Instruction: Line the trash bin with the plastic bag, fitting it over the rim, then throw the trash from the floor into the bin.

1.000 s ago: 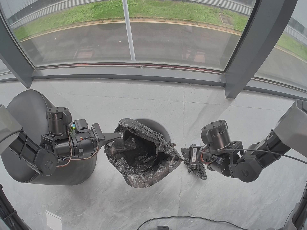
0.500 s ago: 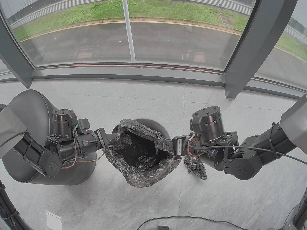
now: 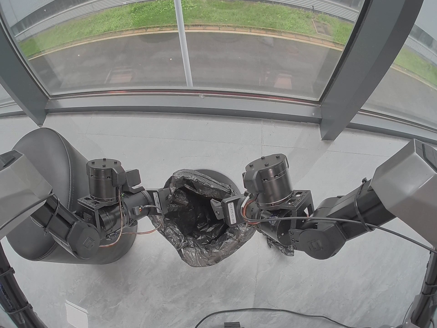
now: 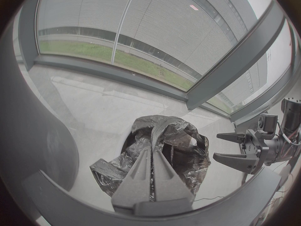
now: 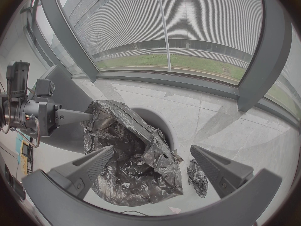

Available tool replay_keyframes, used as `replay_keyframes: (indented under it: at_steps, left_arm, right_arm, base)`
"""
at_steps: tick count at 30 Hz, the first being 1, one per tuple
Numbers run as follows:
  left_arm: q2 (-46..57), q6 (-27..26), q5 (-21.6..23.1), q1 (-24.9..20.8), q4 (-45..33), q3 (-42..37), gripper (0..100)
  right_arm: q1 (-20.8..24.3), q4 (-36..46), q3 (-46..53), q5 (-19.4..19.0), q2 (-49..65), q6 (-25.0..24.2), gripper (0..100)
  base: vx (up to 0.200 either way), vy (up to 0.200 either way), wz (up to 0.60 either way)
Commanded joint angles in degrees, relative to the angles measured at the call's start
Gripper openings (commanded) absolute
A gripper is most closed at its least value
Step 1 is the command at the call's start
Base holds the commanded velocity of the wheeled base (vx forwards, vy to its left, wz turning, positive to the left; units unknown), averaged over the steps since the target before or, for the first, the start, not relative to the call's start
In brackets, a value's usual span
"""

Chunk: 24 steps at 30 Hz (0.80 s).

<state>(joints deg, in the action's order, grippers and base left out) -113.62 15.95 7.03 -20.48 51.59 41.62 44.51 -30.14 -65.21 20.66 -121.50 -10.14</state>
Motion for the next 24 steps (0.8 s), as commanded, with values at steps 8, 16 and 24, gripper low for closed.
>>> replay_keyframes:
  at_steps: [8,16,24]
  left_arm:
    - [-2.31,-8.91,-2.29,0.27,1.23,1.62,0]
    - [-3.19,-10.76,-4.4,0.35,1.23,3.82,0]
    - [-4.42,-10.76,-5.72,0.35,1.76,5.23,0]
  right_arm:
    - [-2.76,0.6,-11.35,0.17,-9.45,5.04,100]
    - [-3.64,2.98,-15.92,0.25,-10.68,5.31,100]
    - [-5.13,2.45,-17.67,3.86,-11.91,5.31,100]
  base:
    - [0.0,0.0,0.0]
    - [0.0,0.0,0.0]
    - [0.0,0.0,0.0]
